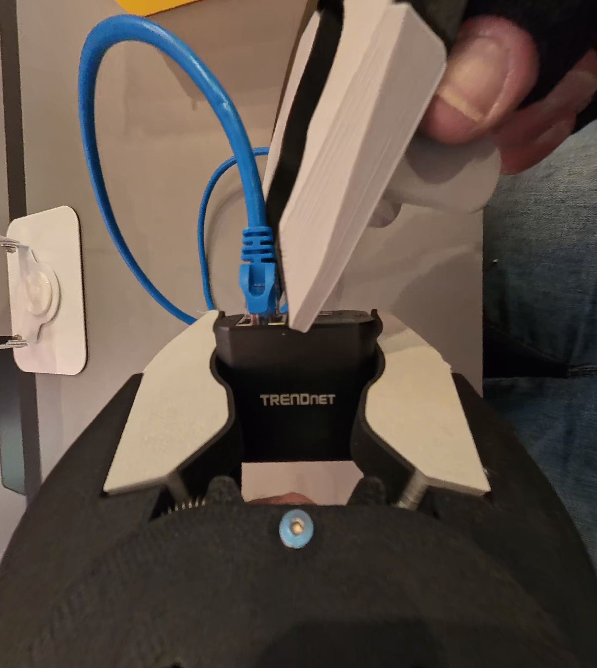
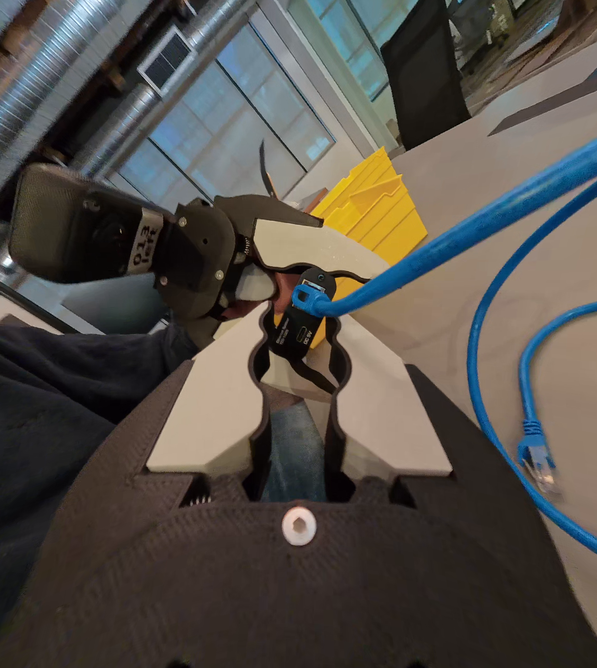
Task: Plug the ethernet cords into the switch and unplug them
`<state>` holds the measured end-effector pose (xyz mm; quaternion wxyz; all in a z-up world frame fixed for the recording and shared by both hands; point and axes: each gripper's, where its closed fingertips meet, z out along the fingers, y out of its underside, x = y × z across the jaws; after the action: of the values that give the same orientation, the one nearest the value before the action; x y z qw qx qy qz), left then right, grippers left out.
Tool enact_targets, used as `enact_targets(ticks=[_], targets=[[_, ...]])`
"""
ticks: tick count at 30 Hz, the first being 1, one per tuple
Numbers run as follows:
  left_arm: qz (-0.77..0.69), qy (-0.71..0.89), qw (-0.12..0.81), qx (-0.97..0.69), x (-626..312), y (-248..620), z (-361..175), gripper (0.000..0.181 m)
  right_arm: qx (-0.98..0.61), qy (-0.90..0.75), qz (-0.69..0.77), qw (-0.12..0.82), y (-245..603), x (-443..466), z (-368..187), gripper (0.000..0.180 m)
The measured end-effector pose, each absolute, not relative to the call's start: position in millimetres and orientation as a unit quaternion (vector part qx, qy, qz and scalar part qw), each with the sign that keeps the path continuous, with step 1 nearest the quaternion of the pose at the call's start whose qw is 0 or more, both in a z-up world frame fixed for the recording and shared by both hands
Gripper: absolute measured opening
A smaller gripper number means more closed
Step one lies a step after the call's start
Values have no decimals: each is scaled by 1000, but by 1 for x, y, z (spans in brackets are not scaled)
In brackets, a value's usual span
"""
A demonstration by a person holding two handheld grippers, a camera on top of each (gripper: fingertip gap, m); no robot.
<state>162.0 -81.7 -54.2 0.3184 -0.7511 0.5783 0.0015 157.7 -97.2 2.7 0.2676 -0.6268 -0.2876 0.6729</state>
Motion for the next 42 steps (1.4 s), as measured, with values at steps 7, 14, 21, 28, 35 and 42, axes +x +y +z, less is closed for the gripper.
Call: enact_targets(ticks=[7, 14, 21, 28, 35, 42], targets=[[29, 580, 340, -739, 162, -77, -52, 74, -630, -241, 695, 248, -92, 159, 5, 18], [90, 584, 377, -713, 157, -63, -55, 74, -648, -228, 682, 251, -88, 156, -4, 15], [119, 581, 394, -703, 155, -56, -55, 74, -644, -212, 683, 271, -79, 156, -6, 21], [143, 583, 402, -692, 157, -51, -63, 74, -648, -224, 670, 284, -76, 156, -11, 16], [164, 581, 401, -689, 158, -49, -62, 74, -634, -231, 681, 285, -75, 159, -10, 15], [169, 577, 408, -687, 160, -49, -59, 74, -632, -247, 669, 305, -75, 162, -8, 17]])
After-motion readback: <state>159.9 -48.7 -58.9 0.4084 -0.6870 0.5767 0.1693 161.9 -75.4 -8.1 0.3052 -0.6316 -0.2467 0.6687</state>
